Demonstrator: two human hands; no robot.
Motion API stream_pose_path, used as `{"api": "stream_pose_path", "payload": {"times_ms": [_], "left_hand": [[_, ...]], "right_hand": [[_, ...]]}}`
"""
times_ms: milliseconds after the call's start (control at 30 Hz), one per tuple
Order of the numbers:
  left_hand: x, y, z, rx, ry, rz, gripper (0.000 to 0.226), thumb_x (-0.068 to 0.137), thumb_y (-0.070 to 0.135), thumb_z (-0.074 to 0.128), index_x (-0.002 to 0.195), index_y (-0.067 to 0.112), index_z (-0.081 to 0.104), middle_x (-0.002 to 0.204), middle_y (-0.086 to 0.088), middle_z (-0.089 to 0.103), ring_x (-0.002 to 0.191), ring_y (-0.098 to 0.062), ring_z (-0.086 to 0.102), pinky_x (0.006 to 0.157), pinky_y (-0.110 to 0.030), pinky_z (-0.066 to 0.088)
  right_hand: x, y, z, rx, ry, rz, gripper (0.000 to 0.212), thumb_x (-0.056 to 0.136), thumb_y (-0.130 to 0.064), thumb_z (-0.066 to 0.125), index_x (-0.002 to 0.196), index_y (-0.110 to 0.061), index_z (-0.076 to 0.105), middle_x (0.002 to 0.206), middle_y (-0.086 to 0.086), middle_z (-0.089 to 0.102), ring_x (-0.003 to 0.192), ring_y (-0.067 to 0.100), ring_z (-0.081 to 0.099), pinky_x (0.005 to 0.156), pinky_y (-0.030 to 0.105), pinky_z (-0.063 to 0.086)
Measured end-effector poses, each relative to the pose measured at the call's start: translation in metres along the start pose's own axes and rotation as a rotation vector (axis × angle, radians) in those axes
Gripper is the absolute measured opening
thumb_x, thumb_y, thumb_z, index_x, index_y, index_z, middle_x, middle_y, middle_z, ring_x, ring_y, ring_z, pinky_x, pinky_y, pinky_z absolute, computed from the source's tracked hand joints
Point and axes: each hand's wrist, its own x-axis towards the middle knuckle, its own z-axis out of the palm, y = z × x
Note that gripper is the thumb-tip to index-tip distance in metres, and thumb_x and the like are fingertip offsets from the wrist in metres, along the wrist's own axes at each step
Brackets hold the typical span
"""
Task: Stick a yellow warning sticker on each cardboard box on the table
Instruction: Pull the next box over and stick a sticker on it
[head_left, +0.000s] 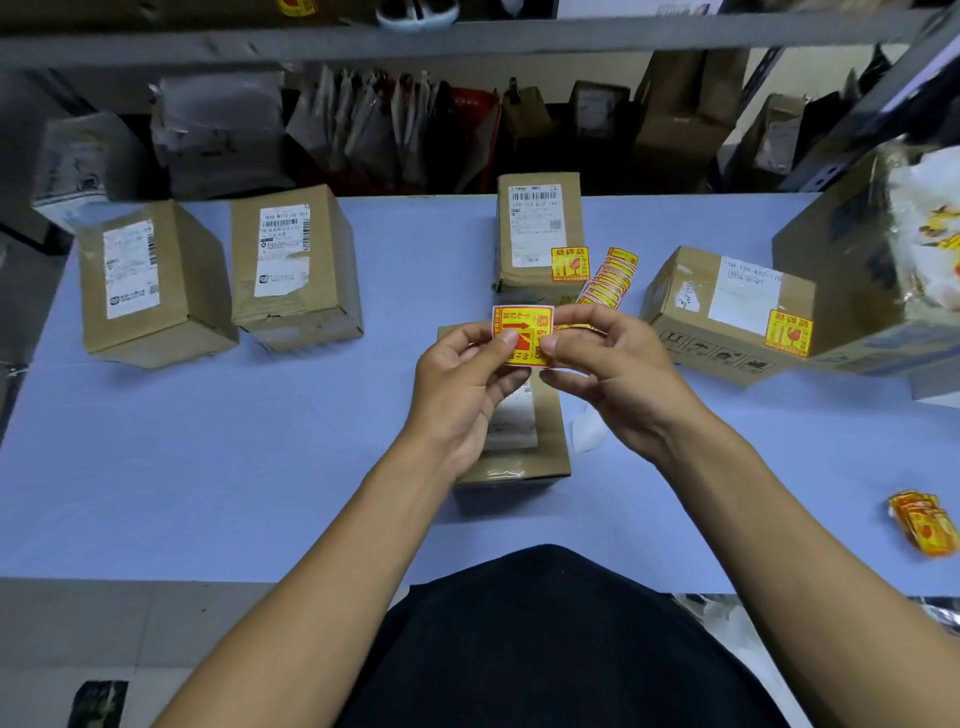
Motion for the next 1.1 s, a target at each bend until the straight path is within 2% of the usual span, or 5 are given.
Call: {"api": "stream_pose_path", "payload": {"times_ms": [100,200,300,500,1100], "left_hand": [[-0.004,0.004,-0.004,0.013,-0.035,-0.044,0.008,0.092,0.005,0.065,0.096,0.011,0.063,0.086,-0.007,0.073,0.073,-0.016,0.07,0.062,-0.025,0.057],[-0.004,0.01,-0.006,0.18,-0.128,-0.054,0.009,0.09,0.009,0.067,0.093,0.018,0.065,0.08,-0.001,0.071,0.069,-0.012,0.068,0.056,-0.023,0.053],[-0.004,0.018,-0.004,0.208,-0.165,-0.026,0.009,0.092,0.008,0.065,0.088,0.016,0.064,0.074,0.0,0.069,0.065,-0.011,0.062,0.058,-0.022,0.05],[-0.004,0.025,-0.004,0.171,-0.149,-0.025,0.005,0.093,0.009,0.063,0.091,0.013,0.061,0.073,0.0,0.07,0.063,-0.01,0.061,0.056,-0.02,0.05],[-0.004,0.025,-0.002,0.186,-0.118,0.002,0.008,0.092,0.007,0.065,0.086,0.012,0.061,0.072,-0.002,0.068,0.06,-0.01,0.059,0.055,-0.021,0.05]], "right_hand": [[-0.001,-0.007,0.002,-0.169,-0.014,-0.065,0.015,0.089,0.004,0.066,0.091,-0.011,0.069,0.084,0.011,0.07,0.072,0.016,0.068,0.074,0.033,0.06],[-0.002,-0.013,0.003,-0.315,-0.079,-0.119,0.013,0.091,0.0,0.066,0.092,-0.011,0.072,0.082,0.01,0.07,0.07,0.013,0.066,0.066,0.026,0.058],[-0.003,-0.017,0.002,-0.226,-0.127,-0.057,0.013,0.093,-0.003,0.064,0.093,-0.01,0.074,0.079,0.011,0.068,0.069,0.014,0.066,0.065,0.025,0.058],[-0.01,-0.019,-0.006,-0.063,-0.188,0.111,0.029,0.096,-0.008,0.06,0.073,-0.016,0.076,0.075,0.01,0.066,0.064,0.016,0.068,0.06,0.027,0.06],[-0.011,-0.017,-0.005,-0.14,-0.237,0.028,0.018,0.095,-0.012,0.063,0.081,-0.015,0.074,0.074,0.003,0.067,0.07,0.014,0.067,0.058,0.027,0.06]]}}
